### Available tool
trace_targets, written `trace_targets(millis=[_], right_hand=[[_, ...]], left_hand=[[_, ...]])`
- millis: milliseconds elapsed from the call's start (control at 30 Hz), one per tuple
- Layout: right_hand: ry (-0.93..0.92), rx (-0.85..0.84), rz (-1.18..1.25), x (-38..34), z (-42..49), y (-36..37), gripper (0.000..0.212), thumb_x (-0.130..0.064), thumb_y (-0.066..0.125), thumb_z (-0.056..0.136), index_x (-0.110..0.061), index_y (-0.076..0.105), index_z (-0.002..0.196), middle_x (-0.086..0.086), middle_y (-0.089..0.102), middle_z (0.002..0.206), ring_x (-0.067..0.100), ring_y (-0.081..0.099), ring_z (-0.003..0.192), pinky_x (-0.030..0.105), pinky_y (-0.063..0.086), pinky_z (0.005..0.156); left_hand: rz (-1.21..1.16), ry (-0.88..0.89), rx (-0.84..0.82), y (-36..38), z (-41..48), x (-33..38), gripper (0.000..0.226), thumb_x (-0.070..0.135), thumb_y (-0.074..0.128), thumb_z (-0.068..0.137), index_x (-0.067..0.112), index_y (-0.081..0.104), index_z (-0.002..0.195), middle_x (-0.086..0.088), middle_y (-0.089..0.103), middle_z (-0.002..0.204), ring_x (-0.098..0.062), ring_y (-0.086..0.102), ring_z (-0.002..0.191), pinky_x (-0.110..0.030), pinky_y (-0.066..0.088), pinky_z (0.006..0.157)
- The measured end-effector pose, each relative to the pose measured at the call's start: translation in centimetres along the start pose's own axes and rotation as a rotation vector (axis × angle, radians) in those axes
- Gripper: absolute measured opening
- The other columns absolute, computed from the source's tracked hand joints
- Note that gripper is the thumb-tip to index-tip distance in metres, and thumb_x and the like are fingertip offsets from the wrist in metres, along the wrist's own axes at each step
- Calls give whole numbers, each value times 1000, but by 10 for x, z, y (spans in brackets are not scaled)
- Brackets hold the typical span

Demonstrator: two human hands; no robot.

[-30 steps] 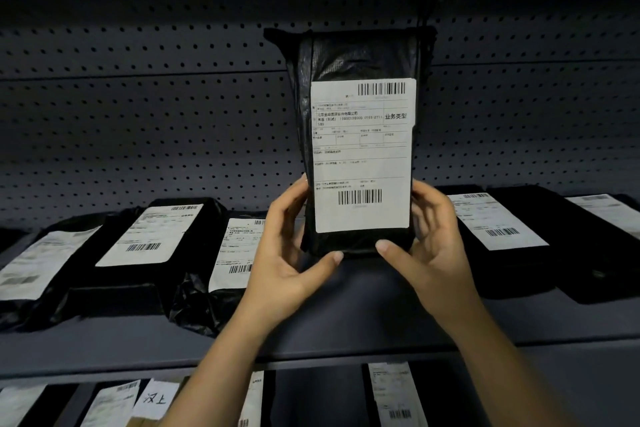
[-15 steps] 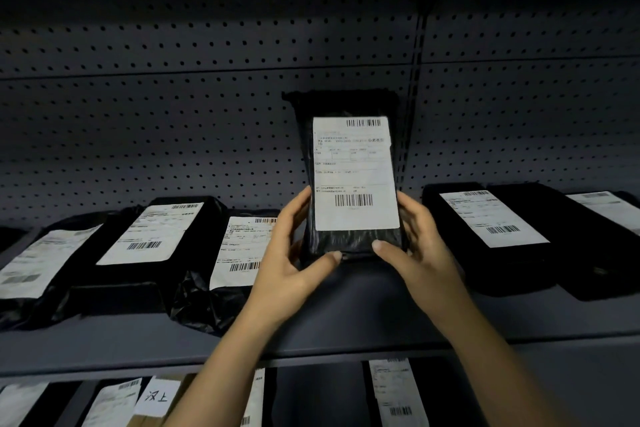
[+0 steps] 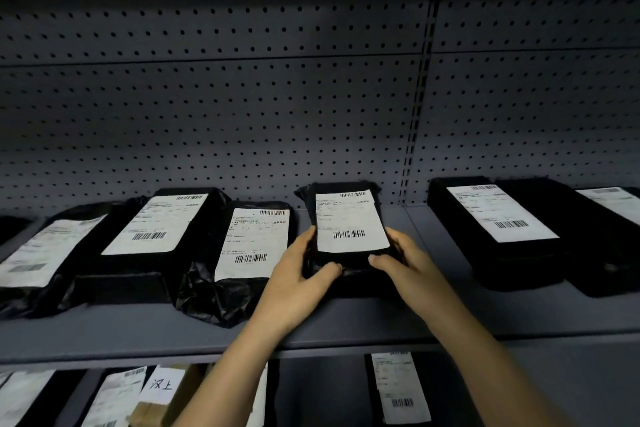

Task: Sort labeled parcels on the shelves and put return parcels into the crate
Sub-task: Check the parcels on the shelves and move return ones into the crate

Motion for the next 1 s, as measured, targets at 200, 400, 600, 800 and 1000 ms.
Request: trace_targets(millis=[200, 400, 600, 800, 1000], right_hand=[[-30, 25, -27, 0, 2, -3, 41, -24, 62, 91, -42, 48, 126, -30, 55, 112, -11, 50, 104, 12, 38, 79], [-239, 183, -369, -6, -3, -24, 44, -25, 68, 88, -26, 54, 130, -13, 56, 118, 0, 53, 103, 0, 36, 78], [-433, 275, -803, -21, -24, -54, 32, -24, 69, 85, -16, 61, 115, -3, 57, 114, 19, 53, 106, 31, 47, 88], [-318, 413, -991, -13, -61, -89, 34, -26, 70, 83, -16, 63, 114, 1, 59, 111, 23, 55, 102, 35, 48, 88], [-210, 464, -1010, 5, -91, -127, 36, -29, 67, 86, -16, 62, 119, 0, 58, 116, 23, 54, 107, 33, 45, 94]], left_hand=[[95, 62, 22, 0, 0, 4, 58, 25, 68, 86, 41, 42, 135, 22, 51, 130, 16, 44, 115, 2, 28, 89], [466, 369, 114, -18, 6, 30, 47, 38, 67, 84, 23, 54, 127, 14, 52, 118, -4, 47, 110, -7, 31, 86], [684, 718, 156, 0, 7, 75, 42, 36, 68, 79, 19, 60, 117, 4, 58, 110, -20, 53, 101, -36, 46, 86], [677, 892, 62, 49, 6, 88, 37, 33, 68, 81, 17, 62, 113, 0, 59, 103, -22, 53, 95, -36, 45, 80], [662, 936, -54, 95, 1, 97, 36, 32, 66, 82, 19, 60, 115, 2, 59, 104, -22, 54, 96, -36, 45, 80]])
Point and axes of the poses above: each hand's wrist, its own z-axis towards the middle knuckle, its own y-axis out of the palm, x = y × z, the point moved 3 cm from there along z, towards the middle knuckle
